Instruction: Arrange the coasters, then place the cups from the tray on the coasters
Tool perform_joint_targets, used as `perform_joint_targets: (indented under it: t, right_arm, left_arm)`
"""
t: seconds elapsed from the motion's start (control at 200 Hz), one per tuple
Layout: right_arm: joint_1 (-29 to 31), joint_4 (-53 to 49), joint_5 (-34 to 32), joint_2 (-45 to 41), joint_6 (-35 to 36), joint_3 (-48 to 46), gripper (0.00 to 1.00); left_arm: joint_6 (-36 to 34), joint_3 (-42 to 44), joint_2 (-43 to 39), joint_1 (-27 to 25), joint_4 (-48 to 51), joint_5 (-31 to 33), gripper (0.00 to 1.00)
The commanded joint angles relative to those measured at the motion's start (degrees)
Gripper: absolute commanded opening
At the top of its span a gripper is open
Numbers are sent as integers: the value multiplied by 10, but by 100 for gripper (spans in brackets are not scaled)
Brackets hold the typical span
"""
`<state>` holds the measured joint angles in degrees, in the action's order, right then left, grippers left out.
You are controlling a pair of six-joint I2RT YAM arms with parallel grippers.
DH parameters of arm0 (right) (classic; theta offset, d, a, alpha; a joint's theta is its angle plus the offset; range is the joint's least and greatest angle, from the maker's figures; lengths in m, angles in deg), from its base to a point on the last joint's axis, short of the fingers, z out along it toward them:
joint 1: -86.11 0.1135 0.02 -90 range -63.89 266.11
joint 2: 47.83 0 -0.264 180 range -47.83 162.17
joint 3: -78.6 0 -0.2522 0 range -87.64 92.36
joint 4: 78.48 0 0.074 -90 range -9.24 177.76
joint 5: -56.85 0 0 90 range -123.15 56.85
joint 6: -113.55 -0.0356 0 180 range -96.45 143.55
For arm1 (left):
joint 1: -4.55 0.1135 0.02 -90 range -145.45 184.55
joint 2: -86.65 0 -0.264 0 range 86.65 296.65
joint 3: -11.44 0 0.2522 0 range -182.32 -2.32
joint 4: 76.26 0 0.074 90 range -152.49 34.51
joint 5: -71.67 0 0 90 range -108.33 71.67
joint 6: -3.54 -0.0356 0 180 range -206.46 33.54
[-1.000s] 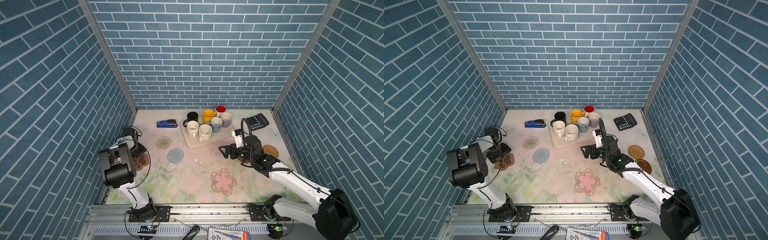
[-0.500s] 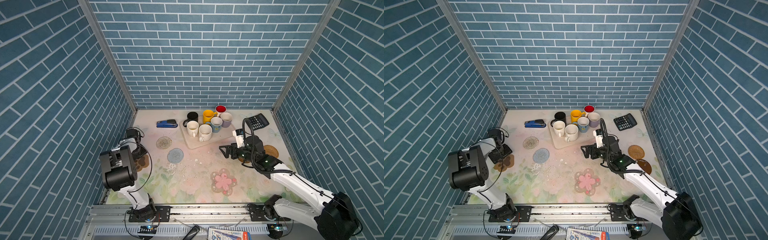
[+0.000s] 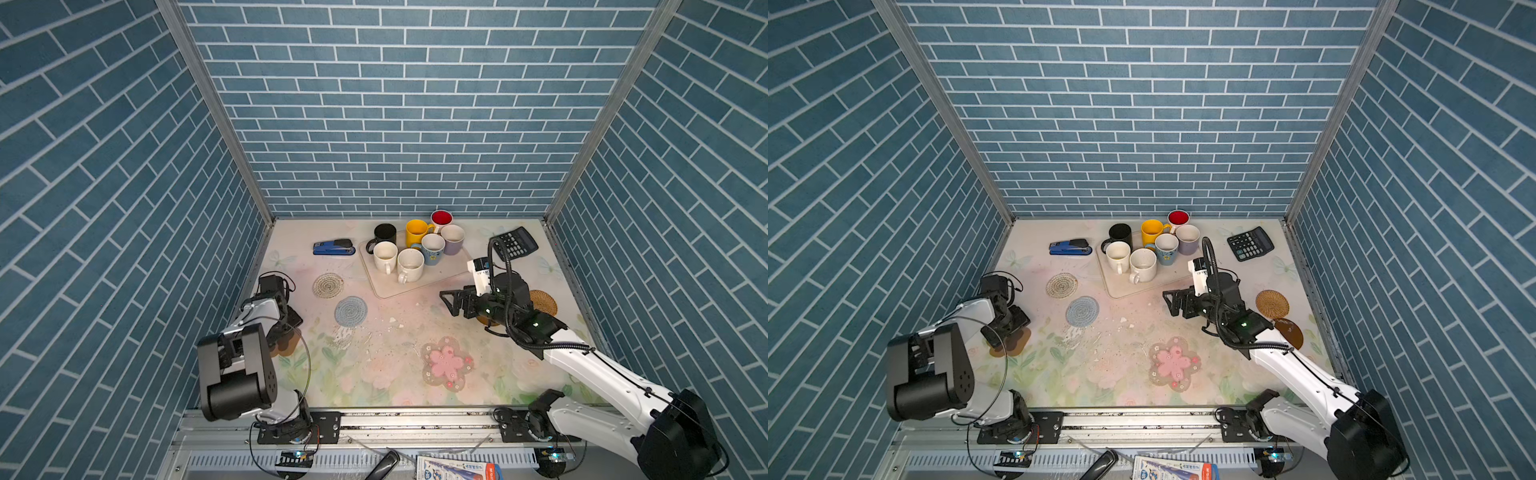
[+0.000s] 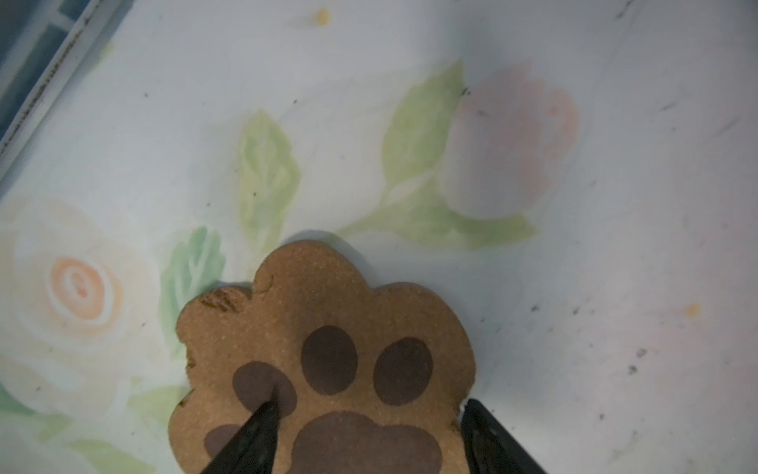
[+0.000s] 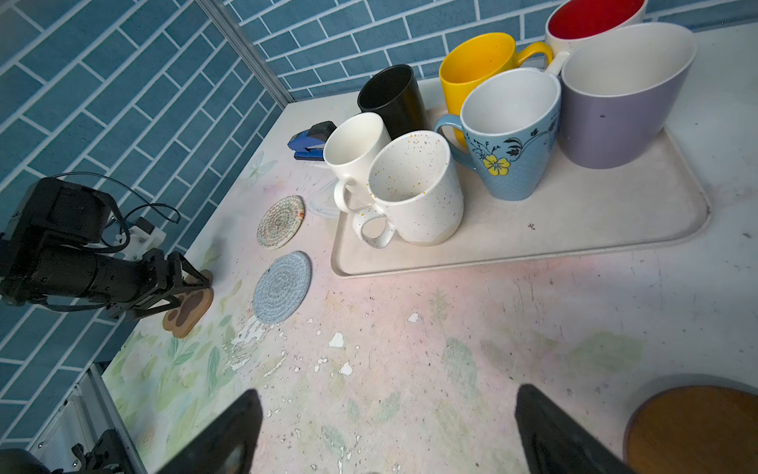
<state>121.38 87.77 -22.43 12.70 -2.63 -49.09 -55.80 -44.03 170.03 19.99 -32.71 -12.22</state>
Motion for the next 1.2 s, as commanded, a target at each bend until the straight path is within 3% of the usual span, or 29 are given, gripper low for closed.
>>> perform_joint_targets:
  t: [0.0,0.31,0.67,0.985,1.195]
  right_arm:
    - [3,1,-5,3,-4,-13,96]
    - [3,-15,-41,30,12,-6,96]
    - [3,-19,-42,50,15,1,96]
    - [3,-21,-44,52,17,4,96]
    - [3,-18,-41,72,16,9,96]
  left_arm:
    - [10,13,-20,-2,25,-6,72]
    - [-15,-82,-61,-14,111,-17,75]
    - [-52,-255,8,-122,173,-9,73]
    - [-84,-351,146,-149,151,-22,43]
    - [-94,-408,225,-168,138,-21,30]
